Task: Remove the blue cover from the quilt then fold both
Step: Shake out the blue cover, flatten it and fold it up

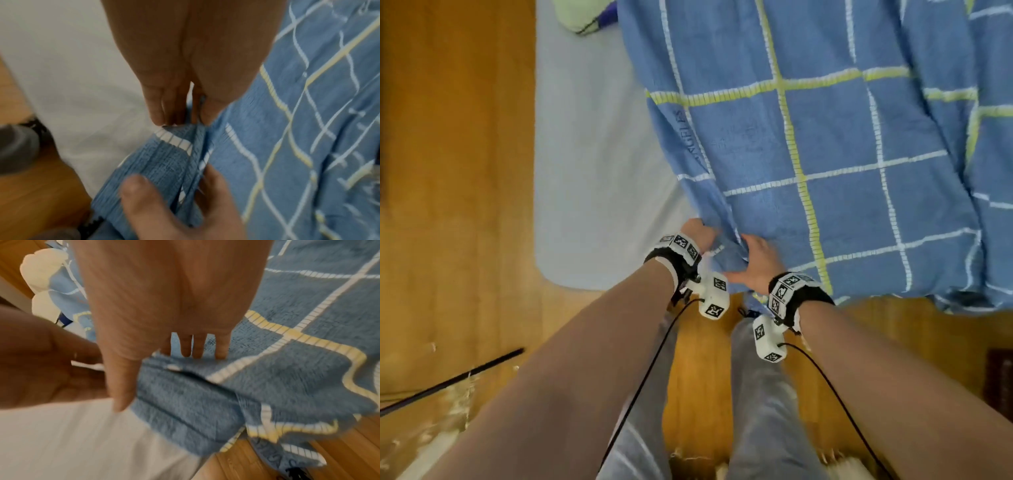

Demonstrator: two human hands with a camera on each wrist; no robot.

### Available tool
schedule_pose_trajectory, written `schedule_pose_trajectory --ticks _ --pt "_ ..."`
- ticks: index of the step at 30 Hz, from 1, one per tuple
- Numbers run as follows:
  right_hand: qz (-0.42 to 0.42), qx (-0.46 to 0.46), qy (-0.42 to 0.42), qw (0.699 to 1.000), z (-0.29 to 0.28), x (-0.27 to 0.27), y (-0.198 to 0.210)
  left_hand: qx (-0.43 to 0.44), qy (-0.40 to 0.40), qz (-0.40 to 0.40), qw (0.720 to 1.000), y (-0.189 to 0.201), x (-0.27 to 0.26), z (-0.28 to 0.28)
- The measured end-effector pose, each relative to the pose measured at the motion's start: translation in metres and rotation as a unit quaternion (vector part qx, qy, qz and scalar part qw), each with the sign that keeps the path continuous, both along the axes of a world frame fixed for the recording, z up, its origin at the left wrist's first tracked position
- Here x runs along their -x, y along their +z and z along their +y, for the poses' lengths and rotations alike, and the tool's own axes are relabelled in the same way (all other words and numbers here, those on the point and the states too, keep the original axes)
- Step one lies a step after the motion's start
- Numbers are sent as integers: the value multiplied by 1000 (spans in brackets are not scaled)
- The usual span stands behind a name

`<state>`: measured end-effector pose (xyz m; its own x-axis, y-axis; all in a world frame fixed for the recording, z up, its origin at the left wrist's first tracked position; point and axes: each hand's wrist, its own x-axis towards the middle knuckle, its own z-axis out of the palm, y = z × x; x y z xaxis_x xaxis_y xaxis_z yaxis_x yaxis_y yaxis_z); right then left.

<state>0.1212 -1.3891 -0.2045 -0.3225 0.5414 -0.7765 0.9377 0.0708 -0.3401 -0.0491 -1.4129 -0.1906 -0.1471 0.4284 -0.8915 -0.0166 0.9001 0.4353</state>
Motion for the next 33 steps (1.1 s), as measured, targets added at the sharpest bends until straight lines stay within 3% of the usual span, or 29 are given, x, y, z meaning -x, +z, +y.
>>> schedule_pose_trajectory --ticks 3,6,9,15,20,25,28,33 --pt "-55 -59 -35 996 -32 33 38 -47 103 -155 981 61 28 -12" --pt "-54 -186 -147 970 -48 62 89 -85 100 -178 975 119 53 -27" --pt "-56 -253 -203 944 -57 76 143 -123 109 -169 972 164 66 -40" --pt "-30 -325 -211 922 -105 71 228 -225 93 -112 963 254 66 -74" --pt "-47 -340 -207 916 -181 63 288 -257 62 -53 963 309 66 -125" --pt "-13 -394 -250 884 -240 71 331 -267 71 -69 958 347 74 -174" --pt "-12 -356 -293 887 -263 82 342 -238 50 -37 969 355 94 -179" --pt "95 -187 -347 914 -294 133 343 -186 -63 53 979 353 148 -190"
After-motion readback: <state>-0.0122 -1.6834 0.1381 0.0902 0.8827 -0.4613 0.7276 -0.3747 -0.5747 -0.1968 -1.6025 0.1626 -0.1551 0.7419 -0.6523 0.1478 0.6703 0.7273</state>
